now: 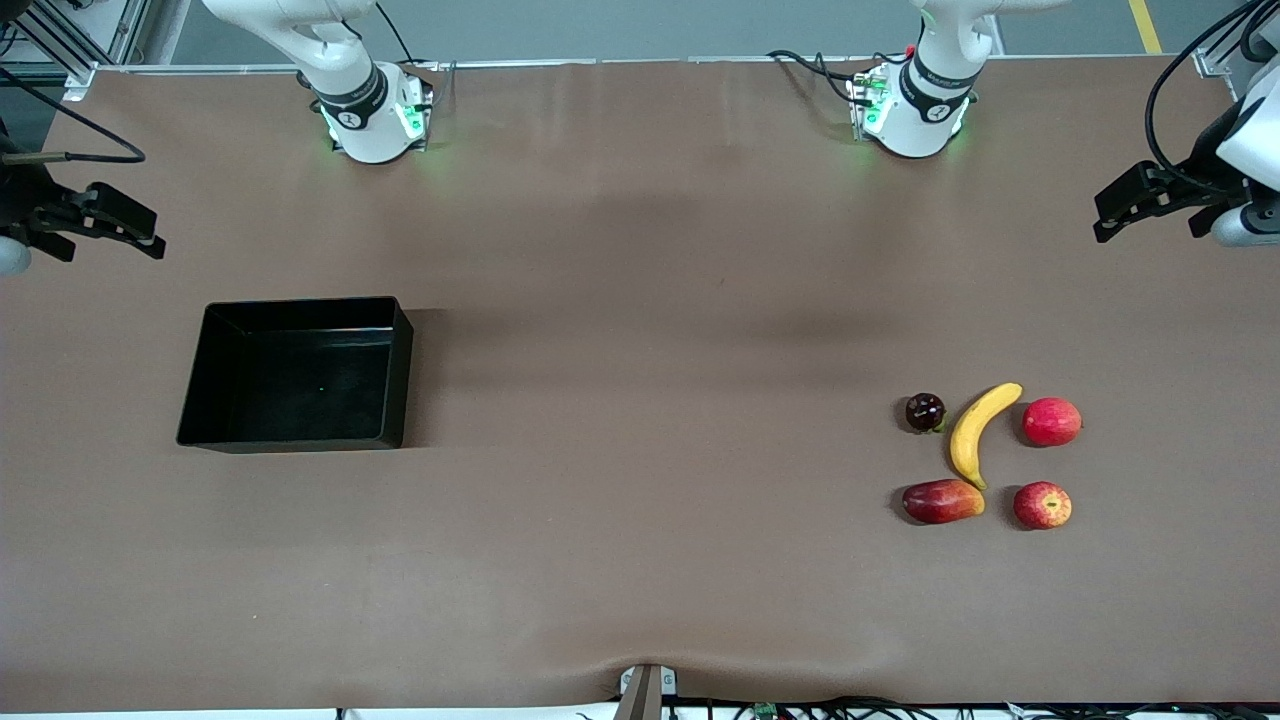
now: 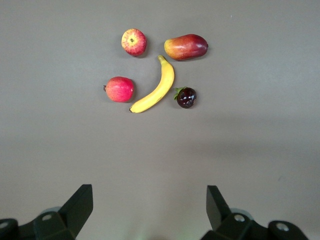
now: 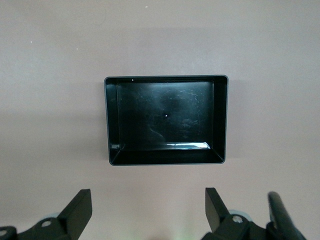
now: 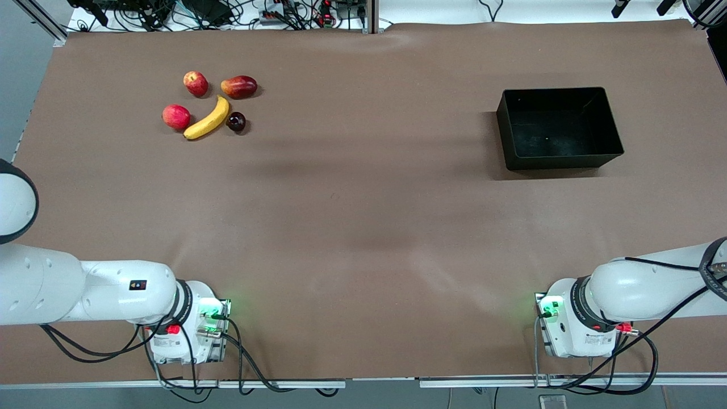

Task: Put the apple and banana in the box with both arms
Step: 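Reach the right gripper to the black box while the left gripper reaches the apple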

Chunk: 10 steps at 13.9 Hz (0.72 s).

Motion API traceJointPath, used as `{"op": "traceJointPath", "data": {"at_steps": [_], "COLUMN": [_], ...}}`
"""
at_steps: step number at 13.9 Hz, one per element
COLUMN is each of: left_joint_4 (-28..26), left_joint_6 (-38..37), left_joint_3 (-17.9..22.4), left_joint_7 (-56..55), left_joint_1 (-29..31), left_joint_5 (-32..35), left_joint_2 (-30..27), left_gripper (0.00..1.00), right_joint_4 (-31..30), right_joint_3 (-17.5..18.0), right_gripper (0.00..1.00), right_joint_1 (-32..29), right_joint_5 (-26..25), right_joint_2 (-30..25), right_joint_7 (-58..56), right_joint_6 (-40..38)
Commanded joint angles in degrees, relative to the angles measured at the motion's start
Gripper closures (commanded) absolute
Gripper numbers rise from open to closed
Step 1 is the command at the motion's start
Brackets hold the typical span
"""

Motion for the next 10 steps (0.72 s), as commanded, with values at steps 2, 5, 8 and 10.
{"op": "traceJointPath", "data": {"at_steps": [2,5,8,10], "left_joint_4": [1.30,1.48,1.39,0.69], "left_joint_6": [-0.62,-0.01,4.28,8.24], "left_joint_3": [-0.12,-0.12,-0.21,-0.21], "left_joint_7": [-0.62,0.34,0.34,0.34], "left_joint_1": [0.22,1.36,1.80,3.73], "left_joint_5": [0.98,0.98,1.06,1.24], "left_joint_2": [0.78,2.44,5.08,8.49], "left_gripper": [0.00,0.00,0.00,0.00], "right_joint_4": [0.19,0.19,0.19,0.28], "right_joint_3": [0.36,0.36,0.36,0.27], "right_gripper": [0.00,0.00,0.00,0.00], "right_joint_1": [-0.53,-0.62,-0.62,-0.71], "right_joint_5": [0.38,0.38,0.38,0.29], "right_joint_2": [0.02,0.02,0.02,0.10], "right_joint_7": [0.59,0.59,0.59,0.59], "right_joint_6": [-0.22,-0.31,-0.31,-0.22]}}
